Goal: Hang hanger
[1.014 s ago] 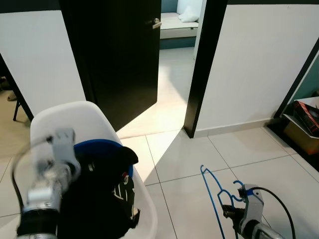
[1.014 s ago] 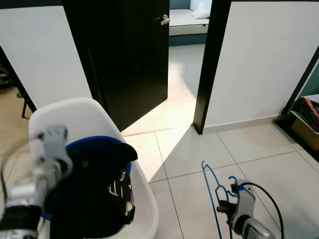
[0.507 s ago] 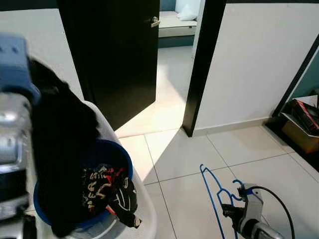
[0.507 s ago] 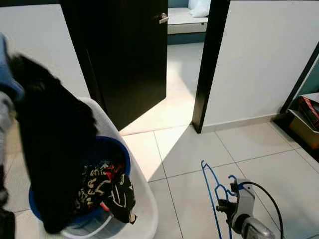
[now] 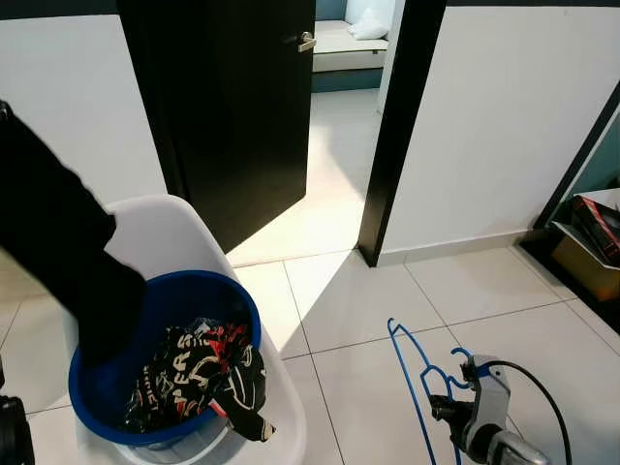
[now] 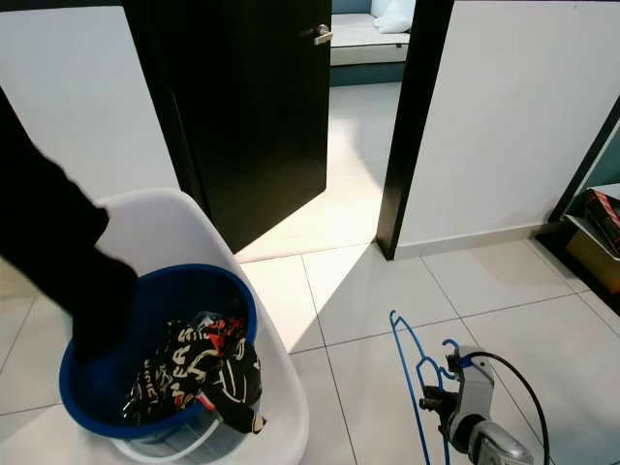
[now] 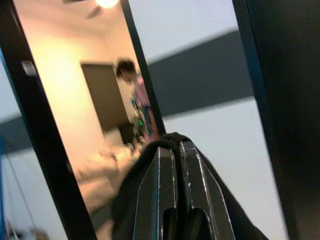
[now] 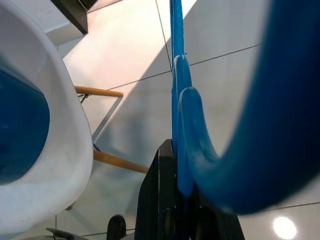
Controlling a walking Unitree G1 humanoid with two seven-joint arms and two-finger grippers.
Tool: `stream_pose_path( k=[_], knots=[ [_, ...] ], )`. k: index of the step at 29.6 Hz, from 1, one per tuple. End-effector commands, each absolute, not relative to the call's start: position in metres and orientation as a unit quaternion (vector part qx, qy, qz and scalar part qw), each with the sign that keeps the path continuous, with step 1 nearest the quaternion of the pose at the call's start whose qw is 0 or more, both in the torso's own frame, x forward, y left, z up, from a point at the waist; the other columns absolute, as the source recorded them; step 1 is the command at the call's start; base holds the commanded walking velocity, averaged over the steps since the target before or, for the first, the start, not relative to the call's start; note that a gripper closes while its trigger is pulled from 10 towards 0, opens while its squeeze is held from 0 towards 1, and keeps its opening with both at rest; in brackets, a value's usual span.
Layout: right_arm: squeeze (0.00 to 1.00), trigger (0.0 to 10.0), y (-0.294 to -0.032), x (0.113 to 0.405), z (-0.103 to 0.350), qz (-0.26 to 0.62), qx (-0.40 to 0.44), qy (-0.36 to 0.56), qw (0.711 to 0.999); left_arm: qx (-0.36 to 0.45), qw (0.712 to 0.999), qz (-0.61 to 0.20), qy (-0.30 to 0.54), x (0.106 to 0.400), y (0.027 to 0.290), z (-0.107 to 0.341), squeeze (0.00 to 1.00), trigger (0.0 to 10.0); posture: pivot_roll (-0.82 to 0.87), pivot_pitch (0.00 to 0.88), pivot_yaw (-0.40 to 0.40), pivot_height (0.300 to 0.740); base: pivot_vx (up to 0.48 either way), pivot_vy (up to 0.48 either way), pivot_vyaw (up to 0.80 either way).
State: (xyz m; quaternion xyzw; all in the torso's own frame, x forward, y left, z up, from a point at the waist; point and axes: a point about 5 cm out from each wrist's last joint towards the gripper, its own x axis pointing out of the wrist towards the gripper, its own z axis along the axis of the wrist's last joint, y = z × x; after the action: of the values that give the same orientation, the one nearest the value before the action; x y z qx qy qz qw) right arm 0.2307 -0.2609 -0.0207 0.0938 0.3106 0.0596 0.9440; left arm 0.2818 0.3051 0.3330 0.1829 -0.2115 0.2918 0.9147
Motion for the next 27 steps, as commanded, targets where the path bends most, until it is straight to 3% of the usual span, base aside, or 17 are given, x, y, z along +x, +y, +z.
stream_pose_path(
  k=[1,7,20,22,24,25,26,27],
  knots=[
    [0.00,10.0,-0.261,0.232,-0.019,0.063,0.090,0.306,0.946,0.166,0.939,0.262,-0.147,0.291,0.294,0.296,0.00,0.0,-0.02,0.000,-0.019,0.740,0.000,0.000,0.00],
    [0.00,10.0,-0.261,0.232,-0.019,0.065,0.090,0.305,0.946,0.112,0.970,0.212,-0.050,0.289,0.271,0.234,0.00,0.0,-0.02,0.000,-0.019,0.740,0.000,0.000,0.00],
    [0.00,10.0,-0.260,0.232,-0.019,0.066,0.092,0.304,0.946,0.071,0.978,0.186,-0.065,0.291,0.258,0.236,0.00,0.0,-0.01,0.000,-0.020,0.740,0.000,0.000,0.00],
    [0.00,10.0,-0.260,0.232,-0.019,0.066,0.093,0.304,0.946,0.001,0.988,0.095,-0.125,0.298,0.238,0.264,0.00,0.0,-0.01,0.000,-0.021,0.740,0.000,0.000,0.00],
    [0.00,10.0,-0.260,0.232,-0.019,0.066,0.093,0.304,0.946,0.001,0.988,0.095,-0.125,0.298,0.238,0.264,0.00,0.0,-0.01,0.000,-0.021,0.740,0.000,0.000,0.00],
    [0.00,10.0,-0.260,0.232,-0.019,0.065,0.094,0.304,0.946,-0.078,0.971,-0.050,-0.220,0.294,0.210,0.310,0.00,0.0,-0.01,0.000,-0.021,0.740,0.000,0.000,0.00],
    [0.00,10.0,-0.260,0.232,-0.019,0.065,0.094,0.304,0.946,-0.094,0.958,-0.101,-0.252,0.289,0.200,0.327,0.00,0.0,-0.01,0.000,-0.021,0.740,0.000,0.000,0.00],
    [0.00,10.0,-0.260,0.232,-0.019,0.065,0.094,0.304,0.946,-0.094,0.958,-0.101,-0.252,0.289,0.200,0.327,0.00,0.0,-0.01,0.000,-0.021,0.740,0.000,0.000,0.00]
  ],
)
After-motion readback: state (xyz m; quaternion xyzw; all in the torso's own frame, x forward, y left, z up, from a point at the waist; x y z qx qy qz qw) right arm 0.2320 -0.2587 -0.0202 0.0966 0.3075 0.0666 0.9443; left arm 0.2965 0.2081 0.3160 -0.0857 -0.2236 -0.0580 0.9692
